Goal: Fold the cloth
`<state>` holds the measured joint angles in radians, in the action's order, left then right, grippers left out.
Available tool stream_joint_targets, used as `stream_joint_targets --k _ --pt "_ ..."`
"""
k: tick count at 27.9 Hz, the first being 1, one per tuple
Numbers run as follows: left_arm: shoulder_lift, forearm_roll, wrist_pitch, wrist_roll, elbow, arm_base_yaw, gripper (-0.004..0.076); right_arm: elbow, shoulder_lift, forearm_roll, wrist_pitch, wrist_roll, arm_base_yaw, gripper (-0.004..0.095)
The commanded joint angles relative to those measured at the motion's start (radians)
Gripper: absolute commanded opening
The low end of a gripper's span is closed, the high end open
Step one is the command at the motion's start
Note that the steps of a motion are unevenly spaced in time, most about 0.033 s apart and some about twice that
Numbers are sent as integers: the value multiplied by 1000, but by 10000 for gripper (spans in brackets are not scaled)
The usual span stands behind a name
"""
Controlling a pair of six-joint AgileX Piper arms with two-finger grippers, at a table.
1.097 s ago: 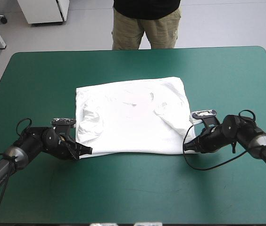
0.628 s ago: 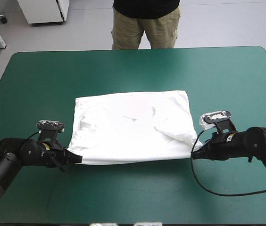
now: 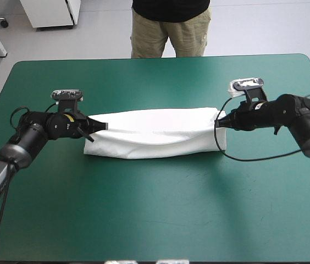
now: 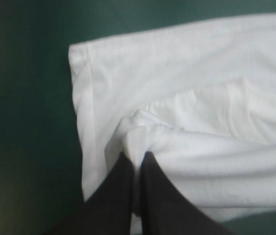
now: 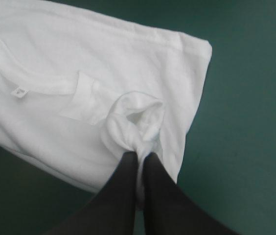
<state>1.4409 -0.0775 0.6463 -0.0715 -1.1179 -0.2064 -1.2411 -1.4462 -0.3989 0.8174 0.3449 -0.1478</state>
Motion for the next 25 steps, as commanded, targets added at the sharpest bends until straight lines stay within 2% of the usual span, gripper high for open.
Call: stream_joint_targets --k 1,7,16,19,23,24,25 --pt "88 -3 -124 -23 -130 -1 -9 -149 -107 -43 -44 26 9 -17" --pt "204 67 -133 -81 -208 13 -9 -286 -272 -27 -48 13 9 -17" --pt "224 69 -127 -85 -207 109 -9 -341 -372 -12 -83 14 9 -6" --pt "224 64 -133 -71 -207 109 -9 -341 -388 -12 -81 14 9 76" --pt "224 59 -137 -58 -207 109 0 -341 -394 -12 -85 18 9 260" --pt "224 59 -137 -44 -207 109 24 -341 -394 -12 -89 18 9 312" --pt "224 59 -135 -29 -207 109 119 -345 -394 -12 -94 18 9 413"
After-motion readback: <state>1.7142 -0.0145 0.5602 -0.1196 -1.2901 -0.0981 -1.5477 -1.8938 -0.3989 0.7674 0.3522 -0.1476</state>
